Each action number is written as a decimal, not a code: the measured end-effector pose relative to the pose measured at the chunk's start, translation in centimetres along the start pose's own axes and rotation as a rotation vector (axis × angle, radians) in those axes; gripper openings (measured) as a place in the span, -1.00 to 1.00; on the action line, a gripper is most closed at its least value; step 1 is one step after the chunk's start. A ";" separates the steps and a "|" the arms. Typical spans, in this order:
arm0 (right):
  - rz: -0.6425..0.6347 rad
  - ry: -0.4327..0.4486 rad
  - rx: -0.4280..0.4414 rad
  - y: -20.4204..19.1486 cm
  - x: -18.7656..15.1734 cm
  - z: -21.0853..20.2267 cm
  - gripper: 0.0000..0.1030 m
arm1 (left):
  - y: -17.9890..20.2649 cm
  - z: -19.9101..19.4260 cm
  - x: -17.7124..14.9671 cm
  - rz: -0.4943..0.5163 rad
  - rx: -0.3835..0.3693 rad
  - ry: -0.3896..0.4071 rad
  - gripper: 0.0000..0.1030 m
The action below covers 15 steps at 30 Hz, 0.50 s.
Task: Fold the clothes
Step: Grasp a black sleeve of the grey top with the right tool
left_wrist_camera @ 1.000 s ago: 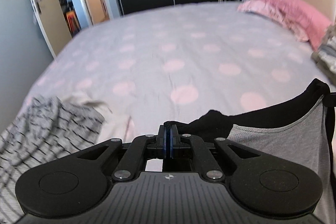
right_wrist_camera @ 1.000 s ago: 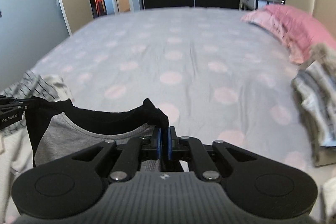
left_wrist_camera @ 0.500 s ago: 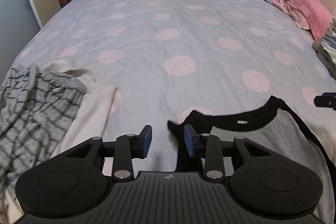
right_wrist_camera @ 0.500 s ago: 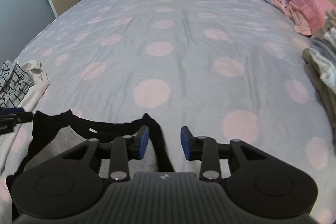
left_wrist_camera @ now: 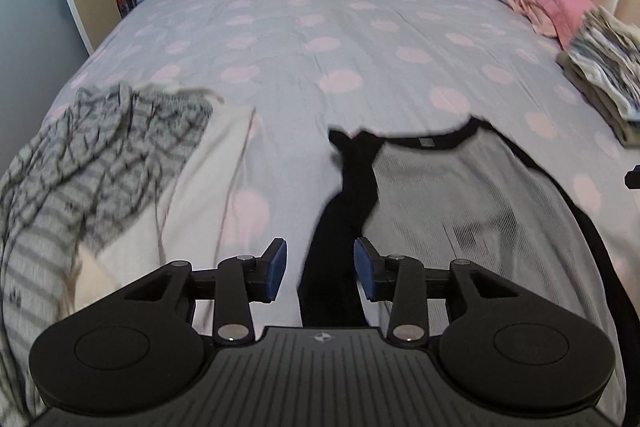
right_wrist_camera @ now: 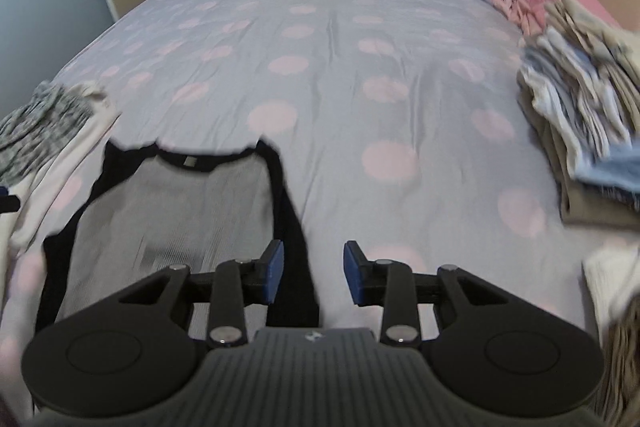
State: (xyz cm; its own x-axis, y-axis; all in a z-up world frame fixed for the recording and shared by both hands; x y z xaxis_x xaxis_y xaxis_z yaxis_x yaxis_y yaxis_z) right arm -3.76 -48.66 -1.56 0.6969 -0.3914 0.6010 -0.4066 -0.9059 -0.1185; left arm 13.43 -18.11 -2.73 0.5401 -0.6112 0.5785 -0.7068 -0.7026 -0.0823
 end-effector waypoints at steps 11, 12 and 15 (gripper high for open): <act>0.056 -0.152 0.055 0.9 -10.9 -0.6 -0.30 | 1.6 1.5 -9.1 -0.031 -0.023 -0.160 -0.31; 0.062 -0.169 0.055 0.9 -11.7 -0.2 -0.30 | 1.5 1.9 -9.6 -0.047 -0.032 -0.176 -0.31; 0.056 -0.212 0.046 0.8 -13.3 0.9 -0.30 | 1.5 2.7 -10.7 -0.089 -0.054 -0.194 -0.31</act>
State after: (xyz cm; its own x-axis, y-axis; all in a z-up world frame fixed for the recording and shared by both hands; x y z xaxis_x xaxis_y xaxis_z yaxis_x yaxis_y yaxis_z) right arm -12.85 -44.31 -10.39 0.7842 -0.4625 0.4136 -0.4243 -0.8861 -0.1864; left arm 7.86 -13.59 -11.23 0.6755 -0.6104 0.4137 -0.6732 -0.7394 0.0084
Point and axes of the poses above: each gripper's, at about its wrist camera, not at the fingertips, and z roughly the way its jaws point, y to its right, x to its top, the point moved 3 cm from there along z, roughly the way its jaws point, and after that the axes turned 2 degrees about z, right-handed, at the moved point
